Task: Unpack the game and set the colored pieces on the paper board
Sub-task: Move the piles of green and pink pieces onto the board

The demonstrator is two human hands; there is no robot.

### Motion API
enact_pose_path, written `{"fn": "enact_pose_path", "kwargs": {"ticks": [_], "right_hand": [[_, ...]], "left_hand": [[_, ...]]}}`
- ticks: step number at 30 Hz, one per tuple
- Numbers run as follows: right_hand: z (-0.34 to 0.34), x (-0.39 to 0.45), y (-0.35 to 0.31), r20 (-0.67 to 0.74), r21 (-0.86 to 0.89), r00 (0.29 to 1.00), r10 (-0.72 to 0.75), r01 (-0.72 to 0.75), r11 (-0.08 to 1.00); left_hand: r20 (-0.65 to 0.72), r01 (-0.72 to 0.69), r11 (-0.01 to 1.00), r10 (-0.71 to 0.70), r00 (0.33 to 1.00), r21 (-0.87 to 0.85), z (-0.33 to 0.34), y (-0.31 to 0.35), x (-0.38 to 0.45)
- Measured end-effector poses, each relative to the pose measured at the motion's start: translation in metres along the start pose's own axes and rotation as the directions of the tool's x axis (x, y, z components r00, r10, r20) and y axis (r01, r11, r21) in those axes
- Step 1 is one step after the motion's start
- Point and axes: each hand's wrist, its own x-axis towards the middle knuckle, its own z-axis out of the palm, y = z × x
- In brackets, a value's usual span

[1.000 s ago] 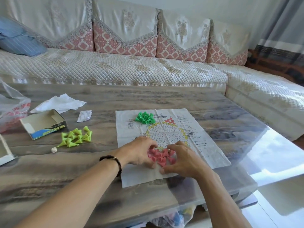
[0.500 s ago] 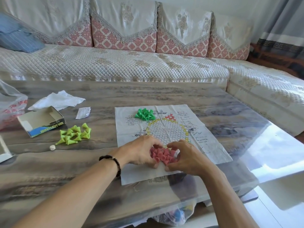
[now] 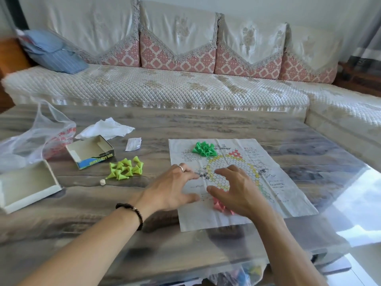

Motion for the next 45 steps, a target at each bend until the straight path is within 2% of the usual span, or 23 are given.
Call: {"fn": "enact_pose_path", "kwargs": {"ticks": [4, 7, 11, 13, 21, 27, 35, 40, 45], "right_hand": [[0.024, 0.016, -0.038, -0.006, -0.066, 0.989, -0.148, 0.147, 0.987], [0.044, 0.025, -0.063, 0.054, -0.090, 0.972, -0.228, 0.232, 0.968], [0.058, 0.038, -0.076, 0.091, -0.046, 0.968, -0.234, 0.238, 0.970], [0.080, 0.066, -0.101, 0.130, -0.028, 0.952, -0.278, 0.284, 0.958], [0.104, 0.095, -0.111, 0.233, 0.026, 0.938, -0.257, 0.258, 0.966], [0.108, 0.115, -0.108, 0.340, 0.056, 0.903, -0.261, 0.258, 0.965], [0.112, 0.123, -0.121, 0.372, 0.174, 0.874, -0.312, 0.264, 0.949], [0.112, 0.125, -0.124, 0.387, 0.171, 0.854, -0.347, 0.304, 0.937], [0.118, 0.127, -0.127, 0.375, 0.169, 0.847, -0.377, 0.337, 0.926]], "left_hand": [[-0.173, 0.025, 0.992, -0.004, 0.985, 0.121, -0.009, -0.035, -0.037], [-0.218, 0.123, 0.981, -0.087, 0.972, 0.154, -0.011, -0.060, -0.063], [-0.281, 0.216, 0.969, -0.176, 0.943, 0.120, -0.012, -0.079, -0.077], [-0.323, 0.309, 0.950, -0.281, 0.904, 0.037, -0.018, -0.109, -0.083], [-0.327, 0.283, 0.959, -0.272, 0.905, -0.014, -0.007, -0.105, -0.060], [-0.298, 0.372, 0.928, -0.351, 0.888, 0.015, -0.009, -0.128, -0.042], [-0.248, 0.305, 0.952, -0.292, 0.923, 0.014, -0.018, -0.157, -0.050], [-0.351, 0.195, 0.979, -0.205, 0.914, -0.063, -0.019, -0.167, -0.053], [-0.398, 0.171, 0.980, -0.197, 0.896, -0.100, -0.022, -0.169, -0.062]]}}
